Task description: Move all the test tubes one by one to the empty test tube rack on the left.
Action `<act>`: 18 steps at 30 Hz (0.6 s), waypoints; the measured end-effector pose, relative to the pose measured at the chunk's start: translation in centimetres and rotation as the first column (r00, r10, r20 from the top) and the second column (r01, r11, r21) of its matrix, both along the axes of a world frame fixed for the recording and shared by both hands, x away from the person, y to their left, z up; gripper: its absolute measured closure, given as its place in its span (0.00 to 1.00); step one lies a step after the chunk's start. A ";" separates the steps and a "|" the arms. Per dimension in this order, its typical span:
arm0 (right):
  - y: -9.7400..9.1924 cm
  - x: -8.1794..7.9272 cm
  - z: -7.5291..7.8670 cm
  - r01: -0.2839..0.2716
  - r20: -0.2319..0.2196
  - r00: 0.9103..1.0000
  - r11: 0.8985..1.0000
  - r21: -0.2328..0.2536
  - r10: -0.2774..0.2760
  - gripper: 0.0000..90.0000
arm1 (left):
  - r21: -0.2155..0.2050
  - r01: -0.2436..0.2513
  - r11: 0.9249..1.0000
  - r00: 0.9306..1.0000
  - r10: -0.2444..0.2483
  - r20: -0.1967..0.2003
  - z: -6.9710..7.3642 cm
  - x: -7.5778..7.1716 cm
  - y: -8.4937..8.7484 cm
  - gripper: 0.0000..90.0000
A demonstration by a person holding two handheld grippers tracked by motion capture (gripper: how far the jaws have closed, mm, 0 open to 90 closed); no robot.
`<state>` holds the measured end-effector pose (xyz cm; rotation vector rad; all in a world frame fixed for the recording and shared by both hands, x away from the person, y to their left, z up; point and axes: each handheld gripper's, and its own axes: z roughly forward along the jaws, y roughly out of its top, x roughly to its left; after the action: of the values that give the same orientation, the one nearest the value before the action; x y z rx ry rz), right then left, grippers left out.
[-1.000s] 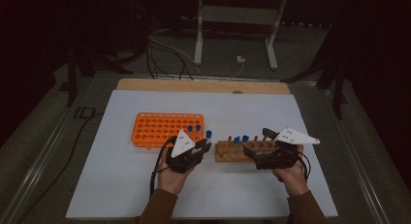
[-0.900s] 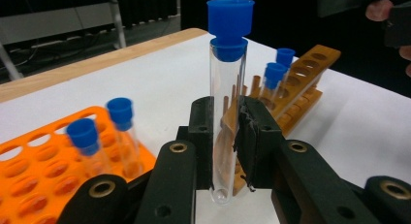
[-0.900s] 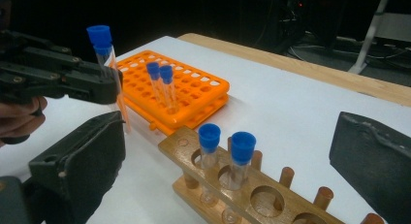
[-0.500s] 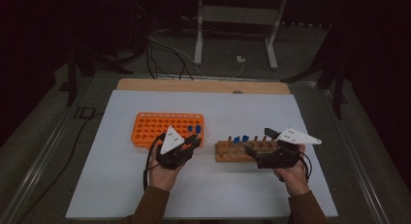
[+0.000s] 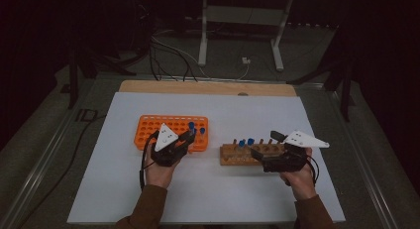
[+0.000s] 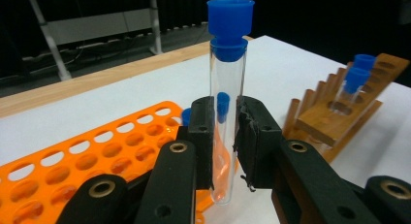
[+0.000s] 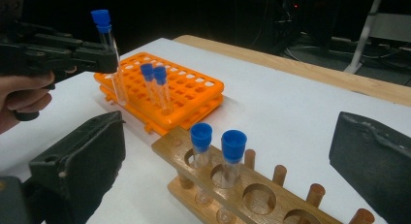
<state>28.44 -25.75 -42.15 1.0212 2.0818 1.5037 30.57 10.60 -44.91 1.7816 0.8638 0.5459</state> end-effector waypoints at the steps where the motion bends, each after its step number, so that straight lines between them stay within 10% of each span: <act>1: 0.0 0.0 0.0 0.000 0.000 1.000 1.000 0.002 0.000 0.00 | 0.000 -0.003 1.000 1.000 0.003 -0.001 -0.1 0.1 0.1 0.86; 18: 0.1 0.0 -0.1 -0.009 -0.001 1.000 1.000 0.002 0.009 0.00 | 0.002 -0.054 0.999 0.999 0.054 0.002 -1.0 1.7 0.6 0.86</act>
<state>28.42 -25.70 -42.28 1.0152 2.0883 1.5106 32.25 11.21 -45.92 1.7637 0.9129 0.5838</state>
